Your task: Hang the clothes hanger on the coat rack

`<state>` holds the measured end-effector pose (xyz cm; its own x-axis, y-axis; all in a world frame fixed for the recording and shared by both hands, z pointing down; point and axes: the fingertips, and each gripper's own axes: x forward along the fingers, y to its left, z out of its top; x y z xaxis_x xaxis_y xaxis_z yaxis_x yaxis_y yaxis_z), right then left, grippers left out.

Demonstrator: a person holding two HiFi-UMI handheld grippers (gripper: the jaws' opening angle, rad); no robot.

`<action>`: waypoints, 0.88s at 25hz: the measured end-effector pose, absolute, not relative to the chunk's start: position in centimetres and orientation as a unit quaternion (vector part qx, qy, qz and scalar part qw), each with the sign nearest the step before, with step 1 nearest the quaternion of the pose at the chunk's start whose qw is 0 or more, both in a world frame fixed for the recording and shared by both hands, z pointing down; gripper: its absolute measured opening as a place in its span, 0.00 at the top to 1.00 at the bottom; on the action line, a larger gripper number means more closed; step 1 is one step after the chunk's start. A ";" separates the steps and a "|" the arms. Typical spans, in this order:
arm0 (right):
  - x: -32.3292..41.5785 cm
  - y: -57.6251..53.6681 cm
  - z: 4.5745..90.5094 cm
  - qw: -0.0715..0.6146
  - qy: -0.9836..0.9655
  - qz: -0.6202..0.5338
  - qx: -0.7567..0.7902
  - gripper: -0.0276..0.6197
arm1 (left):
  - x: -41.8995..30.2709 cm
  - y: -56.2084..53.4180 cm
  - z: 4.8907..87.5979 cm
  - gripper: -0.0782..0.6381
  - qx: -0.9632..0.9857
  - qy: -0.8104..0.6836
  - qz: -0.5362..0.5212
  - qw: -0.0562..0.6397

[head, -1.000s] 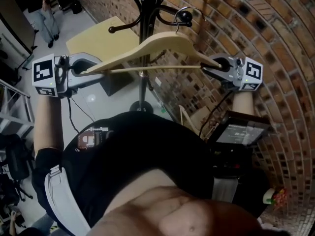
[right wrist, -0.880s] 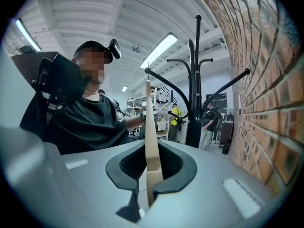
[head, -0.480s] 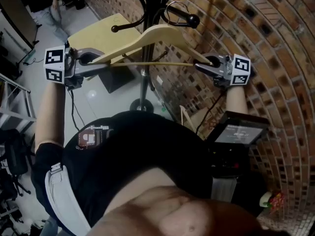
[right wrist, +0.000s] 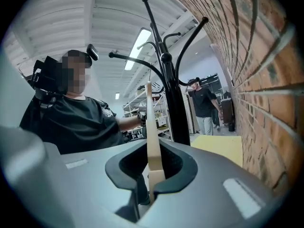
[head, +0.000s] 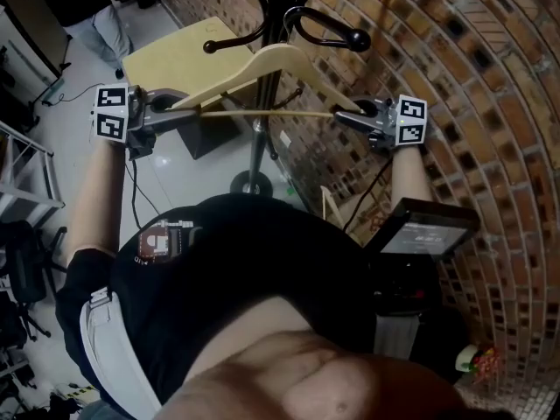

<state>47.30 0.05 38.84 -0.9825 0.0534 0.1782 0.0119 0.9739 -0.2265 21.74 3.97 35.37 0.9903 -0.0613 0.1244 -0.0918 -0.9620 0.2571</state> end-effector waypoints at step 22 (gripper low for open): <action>48.5 -4.7 46.6 0.019 -0.978 0.146 0.145 0.68 | 19.8 1.9 43.8 0.77 0.983 -0.117 -0.020 0.139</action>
<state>48.52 -4.70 46.55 -0.9574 -0.2777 0.0792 -0.2887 0.9154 -0.2804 19.83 1.89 43.78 0.9719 -0.2353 -0.0072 -0.2241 -0.9341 0.2778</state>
